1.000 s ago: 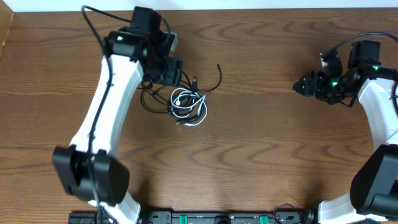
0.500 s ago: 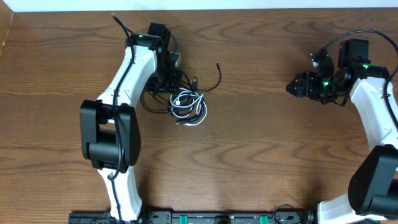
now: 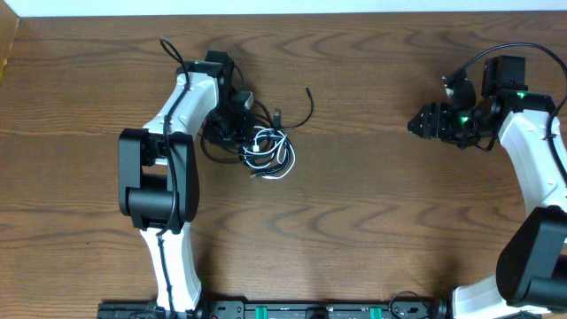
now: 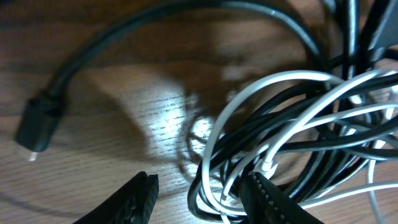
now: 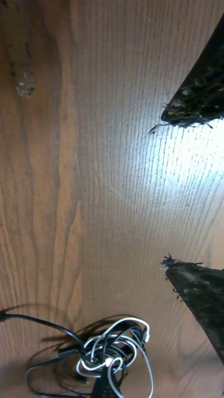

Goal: Untangle cables

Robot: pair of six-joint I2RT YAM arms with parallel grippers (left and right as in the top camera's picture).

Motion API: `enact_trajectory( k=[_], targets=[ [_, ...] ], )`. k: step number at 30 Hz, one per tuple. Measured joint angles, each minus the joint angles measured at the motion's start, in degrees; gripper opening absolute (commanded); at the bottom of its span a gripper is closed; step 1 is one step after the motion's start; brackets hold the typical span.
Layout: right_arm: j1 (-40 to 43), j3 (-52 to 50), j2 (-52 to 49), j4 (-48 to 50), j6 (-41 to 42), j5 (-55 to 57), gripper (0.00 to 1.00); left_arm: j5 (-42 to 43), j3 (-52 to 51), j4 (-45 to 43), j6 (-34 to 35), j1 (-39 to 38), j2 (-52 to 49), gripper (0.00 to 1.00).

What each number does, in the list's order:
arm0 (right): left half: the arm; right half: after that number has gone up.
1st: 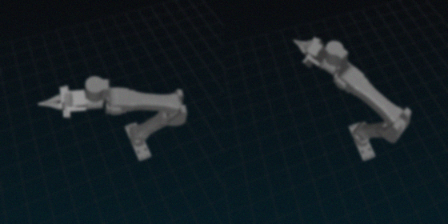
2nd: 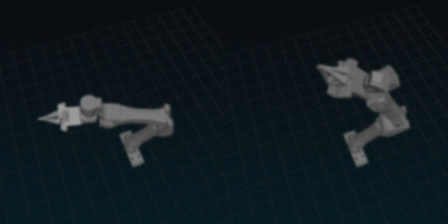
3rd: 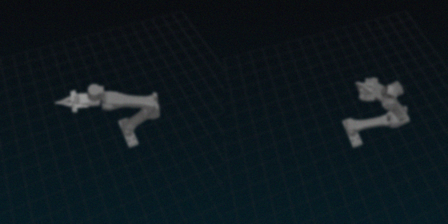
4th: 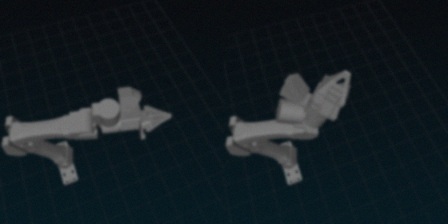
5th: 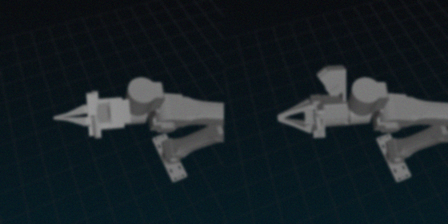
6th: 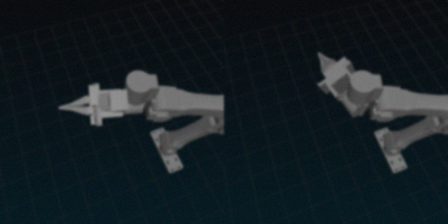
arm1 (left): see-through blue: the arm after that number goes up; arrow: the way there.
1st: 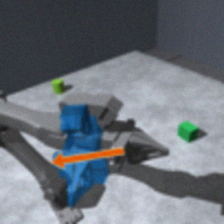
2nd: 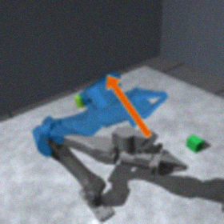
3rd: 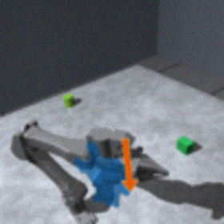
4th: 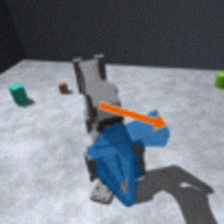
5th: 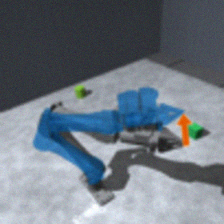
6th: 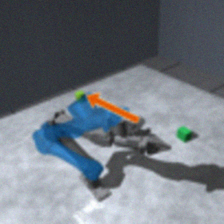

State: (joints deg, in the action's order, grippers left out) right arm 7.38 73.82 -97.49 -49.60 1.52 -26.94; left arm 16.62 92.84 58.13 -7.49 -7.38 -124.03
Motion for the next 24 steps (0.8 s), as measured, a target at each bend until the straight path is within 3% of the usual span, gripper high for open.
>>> enact_trajectory(
  k=[9,11,14,15,24],
  targets=[
    [0.0,0.0,0.0,-0.1,0.0,0.0,0.69,0.4,-3.8,-6.1,0.0,0.0,0.4,0.47],
    [0.0,0.0,0.0,-0.1,0.0,0.0,0.7,0.7,-5.2,-7.5,0.2,0.0,1.2,0.38],
    [0.0,0.0,0.0,-0.1,0.0,0.0,0.7,1.2,-6.8,-8.3,0.7,0.0,1.8,0.11],
    [0.0,0.0,0.0,-0.1,0.0,0.0,0.7,1.4,-7.1,-8.3,0.9,0.0,1.9,0.08],
    [-4.0,0.1,0.0,3.1,0.2,-3.1,0.68,3.6,-8.4,-8.5,1.7,0.0,3.2,0.07]
  ],
)
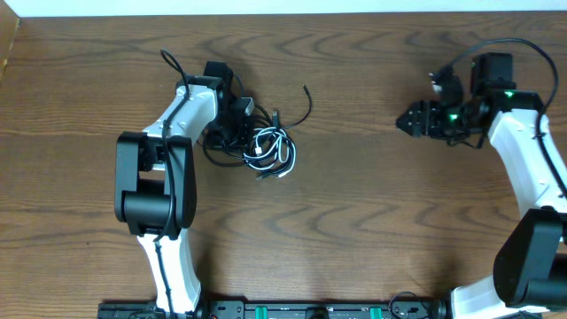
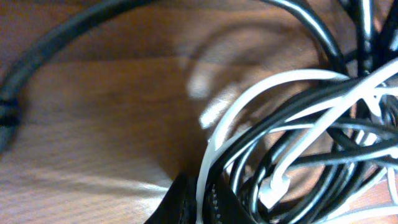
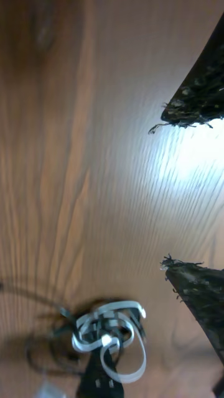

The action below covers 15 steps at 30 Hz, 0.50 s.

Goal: Untangle cables

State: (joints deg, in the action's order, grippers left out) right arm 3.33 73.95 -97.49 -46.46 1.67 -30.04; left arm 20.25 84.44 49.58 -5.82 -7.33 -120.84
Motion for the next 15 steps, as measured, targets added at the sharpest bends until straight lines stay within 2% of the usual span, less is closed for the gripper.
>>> enact_trajectory(
  k=[3,8,15],
  targets=[
    [-2.3,0.6,0.0,1.2,0.2,-2.8,0.66,2.4,-1.0,-0.4,0.0,0.0,3.8,0.08],
    [-6.5,4.9,0.0,1.4,0.5,-6.3,0.63,7.7,-1.2,-0.9,0.0,-0.1,17.2,0.08],
    [-12.9,13.8,0.0,2.4,5.5,-8.3,0.57,11.9,-1.0,-0.2,0.9,-0.4,29.5,0.07]
  ],
)
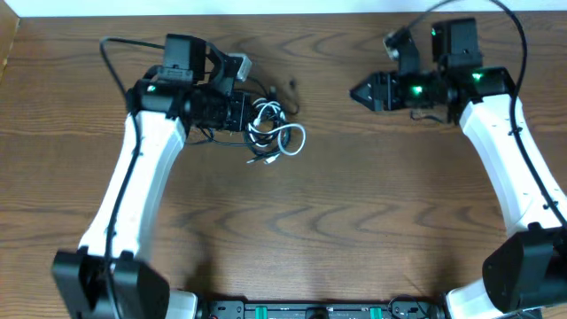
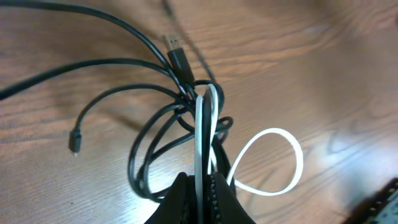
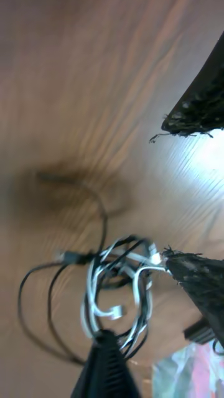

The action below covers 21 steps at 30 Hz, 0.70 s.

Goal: Untangle cables

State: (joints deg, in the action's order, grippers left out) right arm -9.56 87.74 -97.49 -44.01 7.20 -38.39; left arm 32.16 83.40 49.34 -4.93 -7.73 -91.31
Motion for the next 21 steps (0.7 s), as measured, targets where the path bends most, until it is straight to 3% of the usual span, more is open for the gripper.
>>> enact_trajectory(
  k=[9,21],
  targets=[
    [-7.3,1.9,0.0,3.9,0.7,-2.8,0.56,6.9,0.0,0.2,2.7,0.0,1.7,0.08],
    [-11.2,1.9,0.0,2.8,-14.6,-3.0,0.56,19.5,0.0,0.7,10.3,0.0,1.7,0.08]
  ],
)
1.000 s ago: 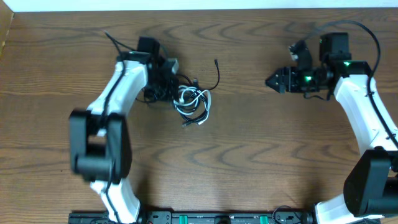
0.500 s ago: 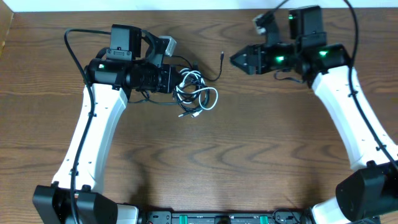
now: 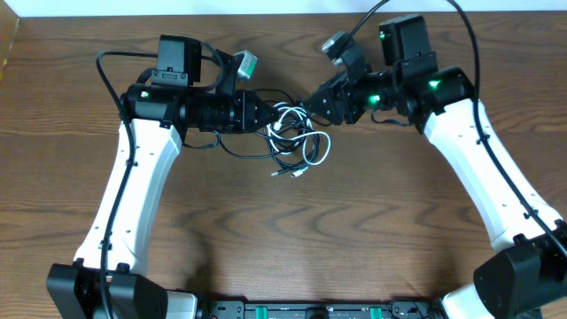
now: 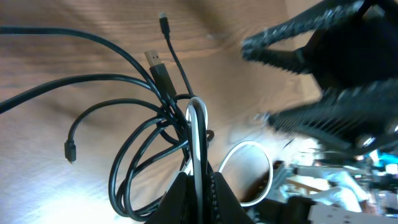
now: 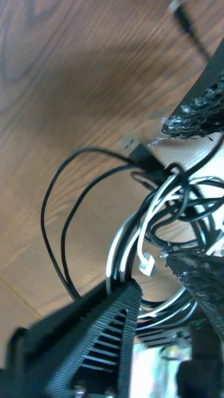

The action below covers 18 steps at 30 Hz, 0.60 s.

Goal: Untangle cables

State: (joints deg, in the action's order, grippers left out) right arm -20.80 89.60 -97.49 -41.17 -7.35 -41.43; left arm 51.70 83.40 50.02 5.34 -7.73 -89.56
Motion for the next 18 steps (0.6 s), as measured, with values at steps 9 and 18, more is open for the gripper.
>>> enact_trajectory(
  k=[9,18],
  targets=[
    [-2.8,-0.1,0.0,-2.1,-9.5,1.4,0.55,7.1,0.0,0.0,2.7,0.0,0.0,0.07],
    [-2.9,-0.1,0.0,-2.8,-13.3,2.4,0.29,10.4,0.0,0.0,3.7,0.0,0.0,0.08]
  ],
)
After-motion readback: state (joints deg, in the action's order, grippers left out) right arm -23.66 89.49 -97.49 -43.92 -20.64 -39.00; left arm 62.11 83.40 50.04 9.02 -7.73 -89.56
